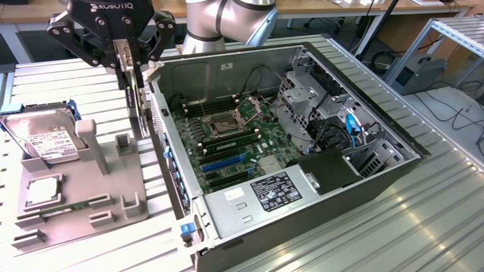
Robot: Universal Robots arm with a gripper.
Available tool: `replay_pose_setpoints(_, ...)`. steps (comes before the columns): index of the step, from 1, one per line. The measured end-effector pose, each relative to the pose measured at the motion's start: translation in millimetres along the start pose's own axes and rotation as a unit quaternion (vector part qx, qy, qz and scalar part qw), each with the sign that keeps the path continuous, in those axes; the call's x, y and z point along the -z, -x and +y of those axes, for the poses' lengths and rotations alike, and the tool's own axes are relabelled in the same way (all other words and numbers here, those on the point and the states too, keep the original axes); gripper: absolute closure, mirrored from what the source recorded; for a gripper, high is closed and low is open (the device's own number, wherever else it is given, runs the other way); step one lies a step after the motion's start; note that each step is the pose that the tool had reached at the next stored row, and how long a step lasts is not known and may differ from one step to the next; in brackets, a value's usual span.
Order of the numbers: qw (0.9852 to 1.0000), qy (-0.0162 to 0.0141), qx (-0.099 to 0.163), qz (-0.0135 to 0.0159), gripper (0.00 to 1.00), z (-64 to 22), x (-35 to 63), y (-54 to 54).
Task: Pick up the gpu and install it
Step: 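Pick up the gpu and move the gpu toward the slot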
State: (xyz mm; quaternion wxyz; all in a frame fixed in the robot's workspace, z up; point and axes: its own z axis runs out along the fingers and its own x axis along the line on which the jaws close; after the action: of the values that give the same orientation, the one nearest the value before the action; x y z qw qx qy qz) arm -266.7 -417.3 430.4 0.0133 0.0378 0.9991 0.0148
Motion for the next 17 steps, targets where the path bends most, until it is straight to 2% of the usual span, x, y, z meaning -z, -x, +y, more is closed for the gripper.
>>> replay_pose_setpoints(17,1.0000,-0.0008,0.000,-0.0001,0.73,0.7,-0.4,8.8)
